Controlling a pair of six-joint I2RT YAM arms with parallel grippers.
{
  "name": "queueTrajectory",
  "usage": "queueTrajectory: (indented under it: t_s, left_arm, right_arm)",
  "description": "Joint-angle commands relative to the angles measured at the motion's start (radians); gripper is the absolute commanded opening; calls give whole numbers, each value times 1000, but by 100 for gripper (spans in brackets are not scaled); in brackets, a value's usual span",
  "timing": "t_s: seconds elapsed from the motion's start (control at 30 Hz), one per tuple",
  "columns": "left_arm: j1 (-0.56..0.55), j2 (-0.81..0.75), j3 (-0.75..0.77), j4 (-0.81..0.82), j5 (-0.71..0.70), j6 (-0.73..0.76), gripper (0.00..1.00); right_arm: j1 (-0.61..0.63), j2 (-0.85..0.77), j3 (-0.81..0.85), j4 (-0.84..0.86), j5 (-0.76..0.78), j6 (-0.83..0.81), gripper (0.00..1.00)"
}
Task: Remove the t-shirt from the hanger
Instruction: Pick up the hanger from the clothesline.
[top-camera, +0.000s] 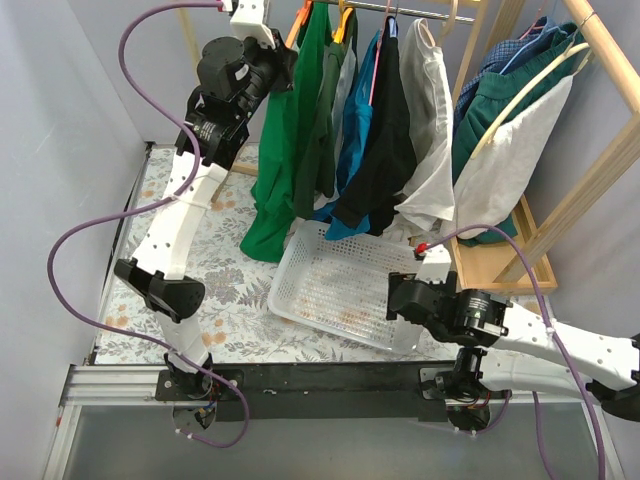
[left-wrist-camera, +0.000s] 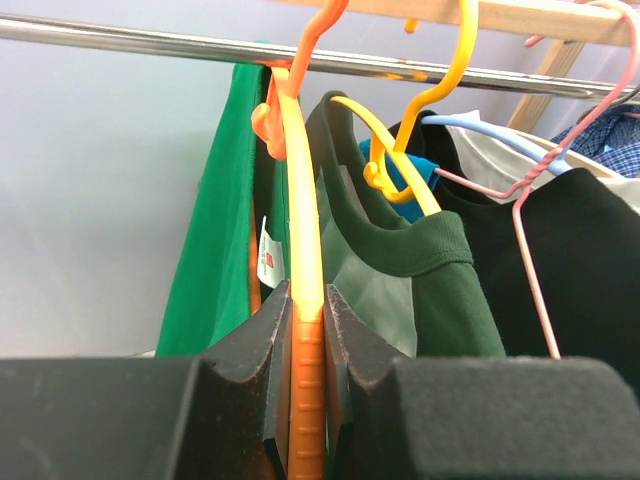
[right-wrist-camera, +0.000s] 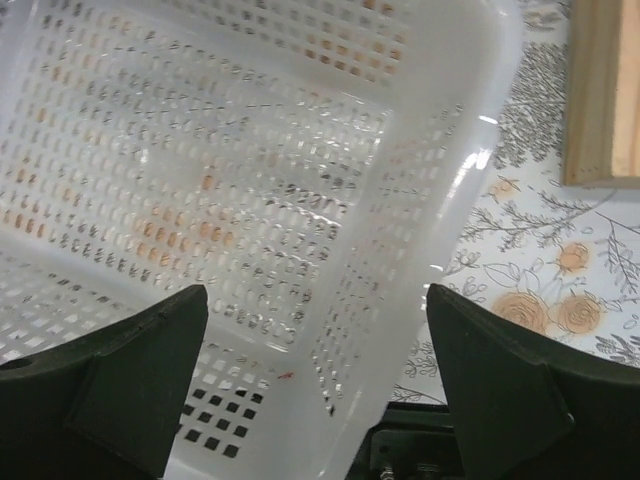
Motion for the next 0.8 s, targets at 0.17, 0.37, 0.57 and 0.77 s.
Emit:
queueTrajectory:
  t_s: [0.17, 0.37, 0.57, 0.77]
  left_arm:
    - [-1, -190, -7, 122, -24, 39, 0]
    - [-1, -305, -45, 82, -32, 54, 0]
    - [-1, -475, -161, 19, -72, 47, 0]
    - [-1, -587, -174, -32, -122, 50, 0]
  right_arm:
    - [-80, -49, -73, -114, 38, 159, 96]
    - [-127, -35, -132, -51, 21, 168, 94]
    - [-173, -50, -211, 70, -54, 85, 78]
    - [-173, -17, -207, 176, -83, -13, 57]
